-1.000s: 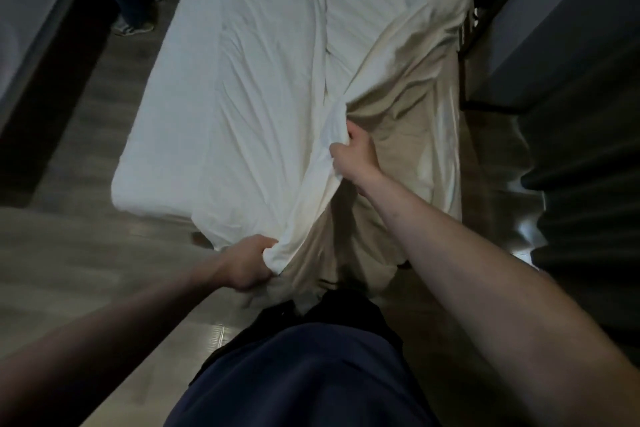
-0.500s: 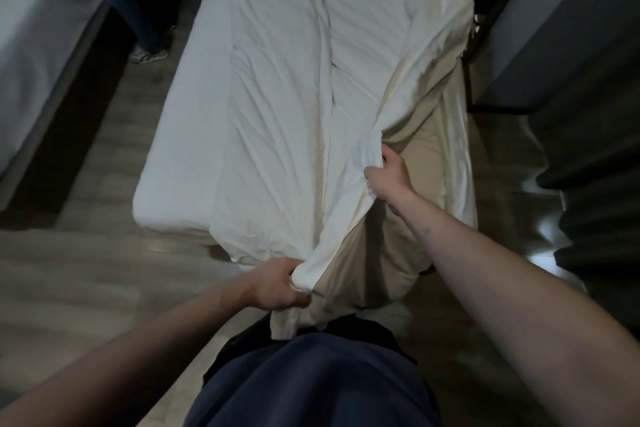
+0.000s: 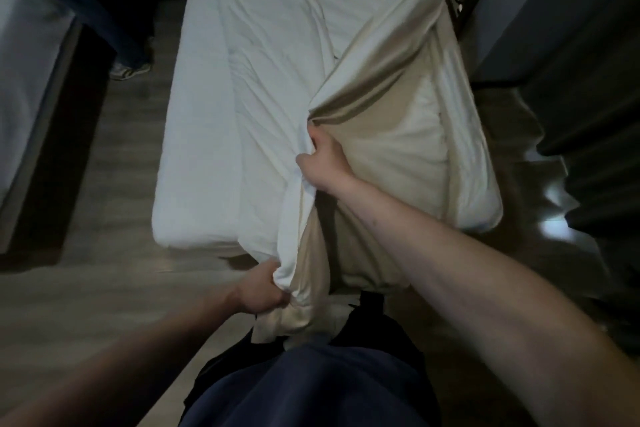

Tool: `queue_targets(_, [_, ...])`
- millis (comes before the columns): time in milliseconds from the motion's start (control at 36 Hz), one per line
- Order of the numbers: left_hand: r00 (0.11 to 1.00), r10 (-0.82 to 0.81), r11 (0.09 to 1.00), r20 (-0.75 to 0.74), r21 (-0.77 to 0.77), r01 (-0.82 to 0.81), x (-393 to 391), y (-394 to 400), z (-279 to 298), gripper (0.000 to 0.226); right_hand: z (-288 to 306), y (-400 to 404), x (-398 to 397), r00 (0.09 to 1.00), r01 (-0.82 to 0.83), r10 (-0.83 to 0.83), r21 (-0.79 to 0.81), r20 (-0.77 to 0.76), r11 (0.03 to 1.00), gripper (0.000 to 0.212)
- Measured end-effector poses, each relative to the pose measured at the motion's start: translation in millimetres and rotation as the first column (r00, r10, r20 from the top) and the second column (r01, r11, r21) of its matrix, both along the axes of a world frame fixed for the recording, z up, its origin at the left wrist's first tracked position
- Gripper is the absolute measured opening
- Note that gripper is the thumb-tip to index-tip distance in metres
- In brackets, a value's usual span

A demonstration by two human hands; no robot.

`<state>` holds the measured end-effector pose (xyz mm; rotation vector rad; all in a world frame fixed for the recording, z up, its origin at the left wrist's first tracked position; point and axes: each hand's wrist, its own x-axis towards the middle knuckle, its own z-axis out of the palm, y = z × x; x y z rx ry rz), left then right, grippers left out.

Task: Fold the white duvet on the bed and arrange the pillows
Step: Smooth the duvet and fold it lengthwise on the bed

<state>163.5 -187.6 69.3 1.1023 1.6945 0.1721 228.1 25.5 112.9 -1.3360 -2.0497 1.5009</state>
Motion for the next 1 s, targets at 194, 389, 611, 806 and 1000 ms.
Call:
queue_targets(194, [0.999,0.053,0.982,-0.009,-0.18,-0.054,-76,-63,-46,0.029,-60,-63,-72,0.961,-0.159,0.159,-0.019,0.224,0.987,0.069])
queue_targets(389, [0.91,0.414,0.873,0.016,-0.292,-0.392,-111,-98,-89,0.037,-112,-107,-72,0.991,-0.037,0.059,-0.183,0.117,0.982,0.059])
queue_targets(611, [0.808,0.578,0.782,0.111,-0.358,-0.51,-110,-94,-96,0.029,-165,-184,20,0.848,0.416,-0.273,-0.25,0.454,0.874,0.051])
queue_targets(806, [0.672,0.715,0.689,0.194,-0.357,-0.631,-96,-86,-112,0.058,-199,-224,49,0.755,0.642,-0.387,-0.718,0.53,0.27,0.09])
queue_targets(1000, [0.721,0.674,0.726,0.161,-0.325,-0.606,-95,-90,-142,0.039,-241,-231,39,0.733,0.476,-0.543,-0.879,0.41,-0.022,0.05])
